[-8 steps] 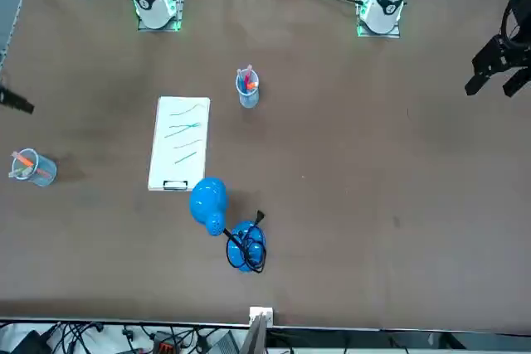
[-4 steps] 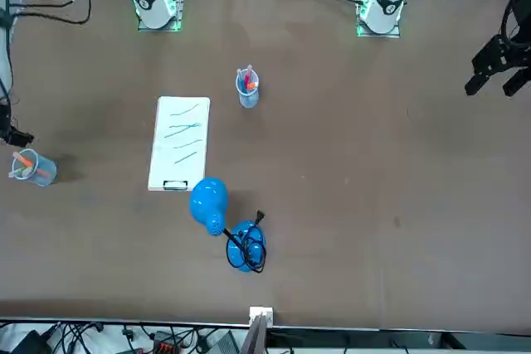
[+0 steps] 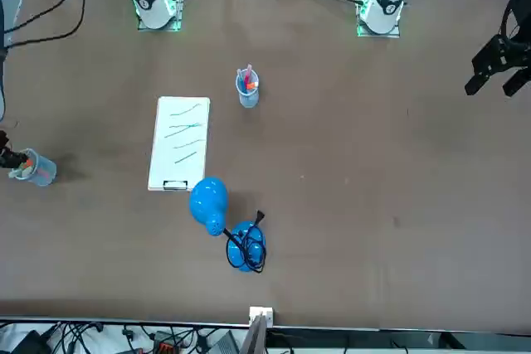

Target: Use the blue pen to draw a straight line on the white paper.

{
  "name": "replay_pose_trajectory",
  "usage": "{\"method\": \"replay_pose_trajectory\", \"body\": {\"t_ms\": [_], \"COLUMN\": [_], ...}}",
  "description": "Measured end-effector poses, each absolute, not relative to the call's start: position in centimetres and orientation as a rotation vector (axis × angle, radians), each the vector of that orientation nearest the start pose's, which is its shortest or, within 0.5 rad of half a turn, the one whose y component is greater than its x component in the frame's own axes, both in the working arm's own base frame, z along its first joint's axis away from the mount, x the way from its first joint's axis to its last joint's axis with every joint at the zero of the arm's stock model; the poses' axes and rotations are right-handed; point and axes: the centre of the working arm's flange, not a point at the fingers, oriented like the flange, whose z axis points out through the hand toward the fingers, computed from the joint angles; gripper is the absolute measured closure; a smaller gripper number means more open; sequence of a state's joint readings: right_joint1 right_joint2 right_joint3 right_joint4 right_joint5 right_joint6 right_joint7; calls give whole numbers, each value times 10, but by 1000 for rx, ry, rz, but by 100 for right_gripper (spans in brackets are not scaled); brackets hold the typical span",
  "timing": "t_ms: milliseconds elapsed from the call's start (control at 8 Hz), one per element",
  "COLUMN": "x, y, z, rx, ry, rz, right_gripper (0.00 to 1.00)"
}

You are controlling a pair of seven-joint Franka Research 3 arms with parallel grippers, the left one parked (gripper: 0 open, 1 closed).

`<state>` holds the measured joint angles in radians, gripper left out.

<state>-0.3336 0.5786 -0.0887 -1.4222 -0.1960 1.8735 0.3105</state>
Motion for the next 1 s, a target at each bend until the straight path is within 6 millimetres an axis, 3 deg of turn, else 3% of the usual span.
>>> {"method": "replay_pose_trajectory", "body": {"t_ms": [375,1000], "x": [653,658], "y": [-289,-293], "z": [333,306], "rx": [-3157,-3129], "ry": [1101,1191], "rz": [222,201], "right_gripper": [15,21]}}
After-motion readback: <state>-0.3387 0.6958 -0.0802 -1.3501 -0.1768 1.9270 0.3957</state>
